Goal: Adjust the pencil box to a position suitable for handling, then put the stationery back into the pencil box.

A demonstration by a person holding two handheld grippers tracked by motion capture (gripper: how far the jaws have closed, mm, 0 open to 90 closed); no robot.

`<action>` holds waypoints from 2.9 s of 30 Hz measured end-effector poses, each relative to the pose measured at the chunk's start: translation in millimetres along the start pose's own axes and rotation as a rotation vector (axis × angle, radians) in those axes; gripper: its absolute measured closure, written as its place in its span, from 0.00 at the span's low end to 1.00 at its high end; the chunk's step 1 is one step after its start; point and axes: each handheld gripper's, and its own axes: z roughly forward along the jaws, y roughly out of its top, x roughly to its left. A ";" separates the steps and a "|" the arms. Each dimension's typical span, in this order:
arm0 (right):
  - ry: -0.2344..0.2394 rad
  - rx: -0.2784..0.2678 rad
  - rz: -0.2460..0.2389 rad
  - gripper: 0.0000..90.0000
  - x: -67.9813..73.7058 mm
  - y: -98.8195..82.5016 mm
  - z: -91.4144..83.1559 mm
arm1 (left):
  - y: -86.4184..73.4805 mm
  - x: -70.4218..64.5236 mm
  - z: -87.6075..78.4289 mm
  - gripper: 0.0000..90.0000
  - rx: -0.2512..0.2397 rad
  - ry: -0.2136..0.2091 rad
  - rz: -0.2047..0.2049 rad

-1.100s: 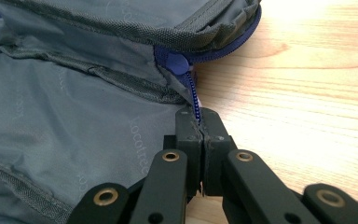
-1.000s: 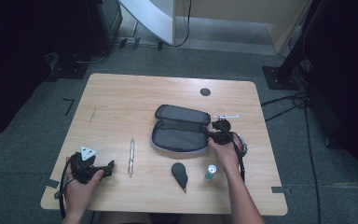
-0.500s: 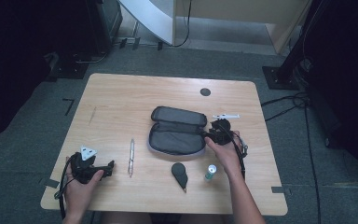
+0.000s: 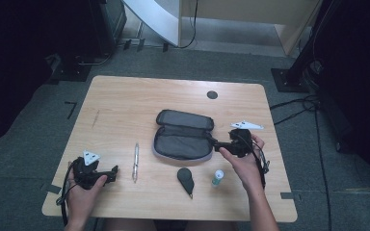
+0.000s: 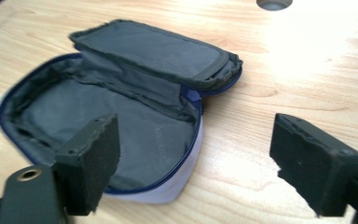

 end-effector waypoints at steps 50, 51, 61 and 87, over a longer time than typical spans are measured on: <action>0.117 -0.073 -0.132 0.45 44.9 -98.9 -58.9 | 0.0 -0.1 0.0 0.00 0.000 0.000 -0.001; 0.113 -0.075 -0.130 0.45 44.7 -102.4 -56.6 | 0.0 -0.1 0.0 0.00 0.000 0.000 -0.001; 0.075 -0.094 -0.141 0.59 44.4 -126.2 -41.4 | 0.4 -0.7 0.6 0.00 -0.001 -0.002 -0.001; 0.040 -0.185 -0.085 0.74 38.8 -88.1 -58.1 | 0.4 -0.8 0.6 0.00 -0.001 -0.003 0.000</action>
